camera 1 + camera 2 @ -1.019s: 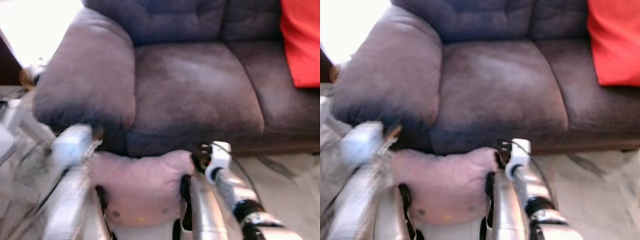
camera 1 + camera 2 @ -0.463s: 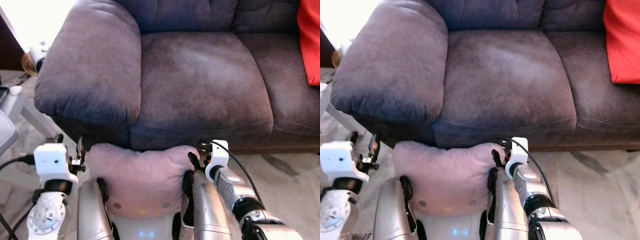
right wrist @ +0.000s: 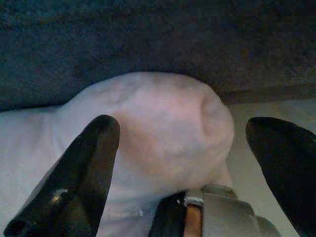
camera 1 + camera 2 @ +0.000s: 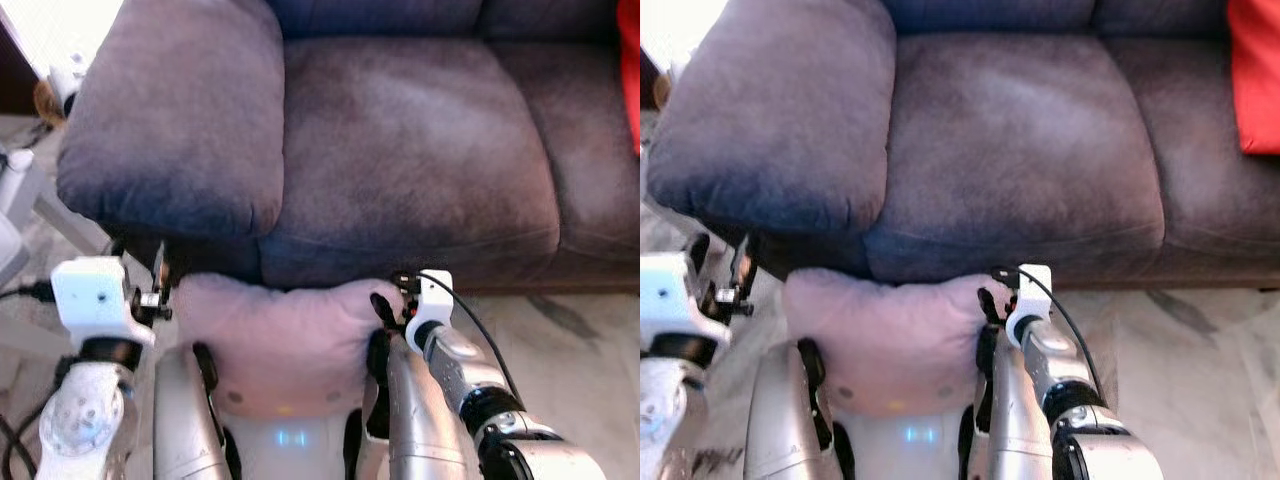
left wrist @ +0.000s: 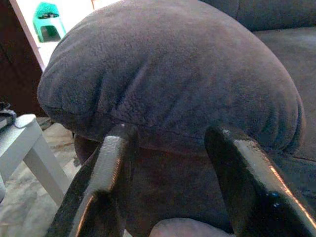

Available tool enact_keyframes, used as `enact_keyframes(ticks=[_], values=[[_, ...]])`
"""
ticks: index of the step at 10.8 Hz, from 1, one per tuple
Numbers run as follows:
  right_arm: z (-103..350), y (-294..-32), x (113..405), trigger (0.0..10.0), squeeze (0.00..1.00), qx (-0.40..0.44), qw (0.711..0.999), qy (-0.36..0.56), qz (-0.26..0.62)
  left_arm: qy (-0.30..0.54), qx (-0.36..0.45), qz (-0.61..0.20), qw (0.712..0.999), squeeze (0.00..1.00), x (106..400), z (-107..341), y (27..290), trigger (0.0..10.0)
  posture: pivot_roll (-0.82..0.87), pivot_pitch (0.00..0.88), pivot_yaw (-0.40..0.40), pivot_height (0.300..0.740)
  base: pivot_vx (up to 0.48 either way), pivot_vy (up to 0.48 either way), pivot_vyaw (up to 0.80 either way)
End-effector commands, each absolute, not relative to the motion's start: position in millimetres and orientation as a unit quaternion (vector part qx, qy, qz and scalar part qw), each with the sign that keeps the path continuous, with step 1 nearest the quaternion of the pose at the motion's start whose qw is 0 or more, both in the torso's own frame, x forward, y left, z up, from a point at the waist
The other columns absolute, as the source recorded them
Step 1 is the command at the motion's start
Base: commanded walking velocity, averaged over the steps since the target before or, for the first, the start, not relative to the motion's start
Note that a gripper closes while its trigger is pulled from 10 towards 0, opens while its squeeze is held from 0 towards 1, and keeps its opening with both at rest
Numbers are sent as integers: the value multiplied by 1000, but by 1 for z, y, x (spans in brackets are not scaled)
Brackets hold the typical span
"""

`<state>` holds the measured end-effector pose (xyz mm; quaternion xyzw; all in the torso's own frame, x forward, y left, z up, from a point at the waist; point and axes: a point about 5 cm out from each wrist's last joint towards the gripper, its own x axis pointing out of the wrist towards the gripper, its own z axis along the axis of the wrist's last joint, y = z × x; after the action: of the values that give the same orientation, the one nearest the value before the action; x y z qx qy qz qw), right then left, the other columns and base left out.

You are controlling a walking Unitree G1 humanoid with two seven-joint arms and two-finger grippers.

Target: Move the pillow to the sofa from floor

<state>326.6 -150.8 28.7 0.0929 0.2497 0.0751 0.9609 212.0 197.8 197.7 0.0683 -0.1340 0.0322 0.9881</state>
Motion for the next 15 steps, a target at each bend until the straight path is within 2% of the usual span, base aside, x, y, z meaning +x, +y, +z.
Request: enact_keyframes(ticks=[1,5,9,10,15], values=[[26,-151,324,10000,0,101,960,252,73,-143,70,31,987,0,208,207,197,10000,208,300,-97,463,0,0,0],[26,-143,324,10000,0,101,961,244,88,-154,72,12,985,0,201,228,190,10000,248,334,-91,463,0,0,0],[23,-149,322,10000,0,49,966,243,68,-142,73,0,987,0,196,233,186,10000,266,345,-81,463,0,0,0],[22,-151,322,0,0,35,967,243,62,-136,71,-2,988,0,196,232,185,10000,264,347,-79,463,0,0,0],[23,-148,322,0,0,31,969,237,65,-117,66,-14,991,0,196,230,182,10000,258,357,-78,463,0,0,0]])
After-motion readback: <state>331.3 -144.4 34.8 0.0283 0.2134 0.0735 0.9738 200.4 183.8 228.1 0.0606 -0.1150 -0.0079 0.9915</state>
